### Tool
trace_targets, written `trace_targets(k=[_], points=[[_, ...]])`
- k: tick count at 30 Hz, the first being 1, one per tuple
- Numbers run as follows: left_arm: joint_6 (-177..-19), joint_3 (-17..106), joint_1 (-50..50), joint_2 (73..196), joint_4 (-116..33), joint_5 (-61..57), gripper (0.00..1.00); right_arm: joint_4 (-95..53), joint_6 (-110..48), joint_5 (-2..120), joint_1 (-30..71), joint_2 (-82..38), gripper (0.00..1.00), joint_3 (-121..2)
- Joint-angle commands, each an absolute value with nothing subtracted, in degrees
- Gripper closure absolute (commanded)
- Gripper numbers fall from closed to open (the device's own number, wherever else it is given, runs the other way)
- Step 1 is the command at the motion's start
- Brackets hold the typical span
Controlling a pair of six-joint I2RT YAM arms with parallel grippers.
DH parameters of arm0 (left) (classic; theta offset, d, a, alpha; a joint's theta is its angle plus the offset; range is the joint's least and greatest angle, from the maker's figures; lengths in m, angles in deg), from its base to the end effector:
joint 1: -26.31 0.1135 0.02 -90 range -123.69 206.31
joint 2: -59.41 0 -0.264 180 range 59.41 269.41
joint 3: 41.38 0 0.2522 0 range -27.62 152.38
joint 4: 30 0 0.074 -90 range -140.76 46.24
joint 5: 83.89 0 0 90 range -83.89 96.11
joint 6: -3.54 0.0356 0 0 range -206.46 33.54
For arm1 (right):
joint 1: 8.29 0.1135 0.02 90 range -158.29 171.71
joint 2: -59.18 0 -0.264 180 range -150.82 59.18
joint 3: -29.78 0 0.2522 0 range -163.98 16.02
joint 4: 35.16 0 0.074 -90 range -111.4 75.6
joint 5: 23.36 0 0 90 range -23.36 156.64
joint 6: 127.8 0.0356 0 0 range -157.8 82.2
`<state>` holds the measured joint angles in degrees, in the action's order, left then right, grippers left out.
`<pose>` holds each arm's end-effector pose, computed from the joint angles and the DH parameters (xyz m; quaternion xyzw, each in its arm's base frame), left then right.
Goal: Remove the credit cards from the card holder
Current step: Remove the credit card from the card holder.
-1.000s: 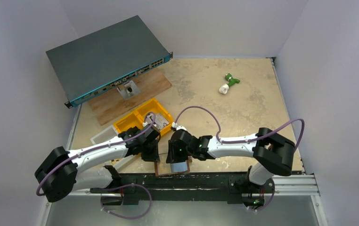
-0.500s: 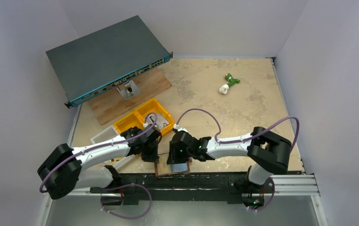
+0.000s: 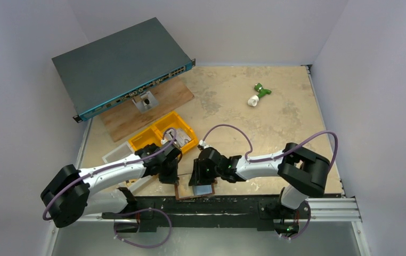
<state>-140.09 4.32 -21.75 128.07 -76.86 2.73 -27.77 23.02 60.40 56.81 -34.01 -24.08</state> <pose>0.1281 -0.1457 0.1582 -0.0427 0.9832 -0.1541 0.0881 0.1248 0.2781 0.1376 -0.0547 0.9267 0.3510 0.1223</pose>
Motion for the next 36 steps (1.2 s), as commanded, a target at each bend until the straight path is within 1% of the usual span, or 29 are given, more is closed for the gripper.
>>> trace_targets(k=[1,17,28,36], points=[[-140.65,5.66,-21.51,125.10,-78.83,3.89,1.00,-29.19,23.37,59.88,56.13,-34.91,0.74,-22.25],[-140.52,5.09,-21.60,129.78,-75.27,1.52,1.00,-31.74,23.20,57.86,54.85,-36.23,0.75,-20.93],[-141.52,4.90,-21.96,134.35,-70.84,-1.14,1.00,-36.97,24.12,54.60,53.53,-37.63,0.75,-18.59],[-143.06,4.76,-21.95,137.20,-71.60,-0.08,1.00,-42.79,24.95,52.30,52.12,-35.01,0.75,-14.97]])
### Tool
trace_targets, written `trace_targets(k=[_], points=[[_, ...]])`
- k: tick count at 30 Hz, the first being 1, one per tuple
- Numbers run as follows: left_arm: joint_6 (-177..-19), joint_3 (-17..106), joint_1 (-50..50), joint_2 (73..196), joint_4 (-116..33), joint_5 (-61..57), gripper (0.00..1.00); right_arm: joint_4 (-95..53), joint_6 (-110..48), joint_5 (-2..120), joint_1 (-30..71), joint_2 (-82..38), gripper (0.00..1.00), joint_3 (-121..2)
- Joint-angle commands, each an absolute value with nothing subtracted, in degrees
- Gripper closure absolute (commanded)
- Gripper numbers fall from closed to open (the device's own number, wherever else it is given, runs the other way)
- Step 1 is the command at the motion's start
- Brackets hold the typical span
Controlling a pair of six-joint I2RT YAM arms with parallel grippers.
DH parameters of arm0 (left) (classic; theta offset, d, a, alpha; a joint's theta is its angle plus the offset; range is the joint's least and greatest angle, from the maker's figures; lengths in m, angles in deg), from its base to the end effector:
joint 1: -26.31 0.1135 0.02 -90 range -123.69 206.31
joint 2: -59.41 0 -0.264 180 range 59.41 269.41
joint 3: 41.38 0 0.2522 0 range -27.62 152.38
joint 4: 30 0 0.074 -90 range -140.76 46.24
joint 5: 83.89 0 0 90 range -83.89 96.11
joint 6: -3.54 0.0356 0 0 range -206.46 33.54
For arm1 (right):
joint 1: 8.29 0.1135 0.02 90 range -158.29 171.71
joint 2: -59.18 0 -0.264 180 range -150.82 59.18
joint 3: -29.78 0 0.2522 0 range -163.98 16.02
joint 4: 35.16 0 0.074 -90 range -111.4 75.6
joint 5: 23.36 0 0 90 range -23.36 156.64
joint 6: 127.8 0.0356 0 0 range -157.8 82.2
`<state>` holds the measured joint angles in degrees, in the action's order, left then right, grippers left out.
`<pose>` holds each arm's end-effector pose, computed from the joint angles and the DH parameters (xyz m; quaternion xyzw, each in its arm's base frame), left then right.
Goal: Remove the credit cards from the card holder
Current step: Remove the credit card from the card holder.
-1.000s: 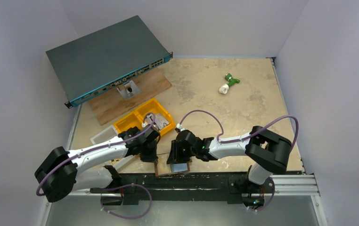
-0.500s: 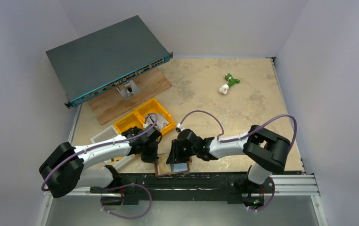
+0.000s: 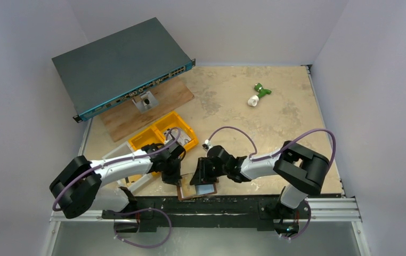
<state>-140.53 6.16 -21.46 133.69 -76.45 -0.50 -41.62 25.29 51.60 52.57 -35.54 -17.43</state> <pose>0.1350 -0.1548 0.1495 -0.0459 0.9866 -0.1492 0.0477 0.1350 0.2611 0.1195 -0.0367 0.9032 0.4185 0.0878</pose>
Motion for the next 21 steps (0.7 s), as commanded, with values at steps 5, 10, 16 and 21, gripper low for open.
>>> trace_targets(k=[5,10,16,21], points=[[-143.74,4.34,-21.98,138.27,-71.62,0.04,1.00,-43.93,24.64,51.89,52.00,-32.13,0.75,-14.73],[-144.10,4.13,-21.95,138.47,-71.62,0.27,1.00,-44.12,24.43,51.49,51.91,-30.02,0.75,-14.76],[-144.17,4.15,-21.92,138.42,-71.62,0.23,1.00,-45.00,24.89,51.16,51.87,-30.06,0.75,-14.10],[-144.13,4.11,-22.00,138.44,-71.75,0.31,1.00,-48.51,26.73,50.29,51.59,-31.09,0.79,-12.23]])
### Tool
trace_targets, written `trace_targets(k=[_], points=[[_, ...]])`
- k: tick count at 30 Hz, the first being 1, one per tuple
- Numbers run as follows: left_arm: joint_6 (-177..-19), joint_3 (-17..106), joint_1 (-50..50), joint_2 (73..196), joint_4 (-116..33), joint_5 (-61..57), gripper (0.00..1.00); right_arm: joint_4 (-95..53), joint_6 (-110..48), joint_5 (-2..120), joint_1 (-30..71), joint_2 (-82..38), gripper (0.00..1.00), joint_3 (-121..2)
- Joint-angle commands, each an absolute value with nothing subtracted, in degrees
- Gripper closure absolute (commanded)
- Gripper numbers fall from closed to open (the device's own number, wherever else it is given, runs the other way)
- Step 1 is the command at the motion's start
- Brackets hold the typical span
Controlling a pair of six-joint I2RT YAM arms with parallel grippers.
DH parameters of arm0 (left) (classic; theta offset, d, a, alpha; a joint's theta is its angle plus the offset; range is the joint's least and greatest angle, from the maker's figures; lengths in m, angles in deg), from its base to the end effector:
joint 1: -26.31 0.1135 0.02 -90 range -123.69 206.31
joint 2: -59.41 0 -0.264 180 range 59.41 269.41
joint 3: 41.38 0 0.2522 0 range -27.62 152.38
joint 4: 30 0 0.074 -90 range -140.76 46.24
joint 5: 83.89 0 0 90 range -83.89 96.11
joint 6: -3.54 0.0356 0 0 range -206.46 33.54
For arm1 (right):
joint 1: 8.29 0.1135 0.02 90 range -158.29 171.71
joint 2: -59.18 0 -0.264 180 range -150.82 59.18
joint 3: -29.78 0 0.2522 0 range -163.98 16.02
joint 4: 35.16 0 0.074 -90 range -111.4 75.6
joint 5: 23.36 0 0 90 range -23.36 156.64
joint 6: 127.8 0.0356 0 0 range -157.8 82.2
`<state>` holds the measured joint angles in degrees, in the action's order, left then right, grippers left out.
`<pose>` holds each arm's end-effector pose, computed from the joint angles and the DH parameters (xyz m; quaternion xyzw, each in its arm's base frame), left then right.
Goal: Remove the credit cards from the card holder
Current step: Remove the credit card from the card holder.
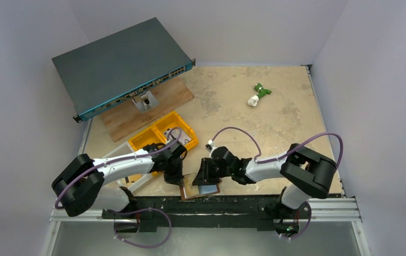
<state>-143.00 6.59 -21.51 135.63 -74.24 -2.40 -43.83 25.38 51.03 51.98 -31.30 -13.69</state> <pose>0.1385 -0.1607 0.1464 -0.0637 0.9836 -0.1649 0.0351 0.1301 0.2471 0.1258 -0.0365 0.8930 0.4381 0.0968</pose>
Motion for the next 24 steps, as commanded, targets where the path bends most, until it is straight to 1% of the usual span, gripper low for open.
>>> trace_targets(k=[1,6,10,24], points=[[-144.20,4.09,-21.99,138.47,-71.78,0.42,1.00,-49.53,27.26,50.08,51.38,-31.21,0.81,-11.66],[-144.27,4.01,-21.97,138.25,-72.27,0.65,1.00,-53.45,28.89,49.06,50.41,-31.74,0.89,-9.41],[-144.39,4.03,-21.94,138.12,-72.71,0.81,1.00,-56.03,29.89,48.26,49.85,-32.10,1.00,-8.13],[-144.03,3.79,-21.87,137.52,-74.16,1.71,1.00,-56.36,30.62,49.53,47.81,-30.04,1.00,-4.15]])
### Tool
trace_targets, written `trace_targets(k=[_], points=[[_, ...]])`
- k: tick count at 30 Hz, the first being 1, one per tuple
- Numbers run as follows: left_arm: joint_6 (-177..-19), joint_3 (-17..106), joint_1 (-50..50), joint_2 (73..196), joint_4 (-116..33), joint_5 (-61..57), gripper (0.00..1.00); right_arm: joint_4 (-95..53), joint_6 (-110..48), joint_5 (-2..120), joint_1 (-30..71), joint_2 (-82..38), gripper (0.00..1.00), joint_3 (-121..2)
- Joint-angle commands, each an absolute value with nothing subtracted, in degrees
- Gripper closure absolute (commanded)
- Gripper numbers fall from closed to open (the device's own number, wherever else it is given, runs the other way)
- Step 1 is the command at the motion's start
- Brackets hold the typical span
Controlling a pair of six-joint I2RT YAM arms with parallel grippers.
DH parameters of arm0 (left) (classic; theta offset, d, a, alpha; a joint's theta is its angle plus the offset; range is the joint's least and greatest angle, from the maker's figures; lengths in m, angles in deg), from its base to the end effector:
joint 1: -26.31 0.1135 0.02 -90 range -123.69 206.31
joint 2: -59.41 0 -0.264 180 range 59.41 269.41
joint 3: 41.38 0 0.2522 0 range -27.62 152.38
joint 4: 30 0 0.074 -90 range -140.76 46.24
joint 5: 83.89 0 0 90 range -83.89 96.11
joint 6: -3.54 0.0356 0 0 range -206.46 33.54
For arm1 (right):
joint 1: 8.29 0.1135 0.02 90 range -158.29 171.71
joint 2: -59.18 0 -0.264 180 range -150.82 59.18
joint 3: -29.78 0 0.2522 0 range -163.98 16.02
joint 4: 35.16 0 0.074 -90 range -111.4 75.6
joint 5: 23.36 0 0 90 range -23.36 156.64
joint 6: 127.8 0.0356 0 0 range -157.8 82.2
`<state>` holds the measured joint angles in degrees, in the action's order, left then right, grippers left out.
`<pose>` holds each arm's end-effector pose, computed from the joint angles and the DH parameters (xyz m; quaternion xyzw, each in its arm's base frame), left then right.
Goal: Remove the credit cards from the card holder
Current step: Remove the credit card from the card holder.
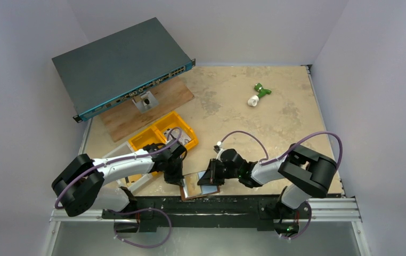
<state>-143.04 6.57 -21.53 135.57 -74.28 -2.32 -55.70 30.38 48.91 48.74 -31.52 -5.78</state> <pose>0.1384 -0.1606 0.1465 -0.0640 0.9837 -0.1645 0.0356 0.1303 0.2208 0.1093 0.0137 0.8776 0.4706 0.0902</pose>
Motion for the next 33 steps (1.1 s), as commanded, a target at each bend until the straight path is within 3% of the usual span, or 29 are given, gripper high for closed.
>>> trace_targets(k=[1,9,15,21,33], points=[[-144.03,3.63,-21.86,137.42,-74.17,1.79,1.00,-56.07,30.52,49.71,47.59,-29.69,1.00,-3.97],[-144.06,3.65,-21.88,137.51,-73.99,1.67,1.00,-55.36,30.24,49.79,47.25,-28.78,1.00,-3.30],[-143.94,3.76,-21.88,137.47,-74.03,1.53,1.00,-56.66,30.74,49.25,47.19,-29.44,0.94,-3.08],[-143.86,4.01,-21.89,137.45,-74.41,1.59,1.00,-55.36,30.46,49.85,45.74,-27.22,1.00,-1.23],[-143.34,4.40,-21.86,137.63,-75.08,1.83,1.00,-47.87,27.72,52.44,44.22,-22.80,1.00,-0.44]])
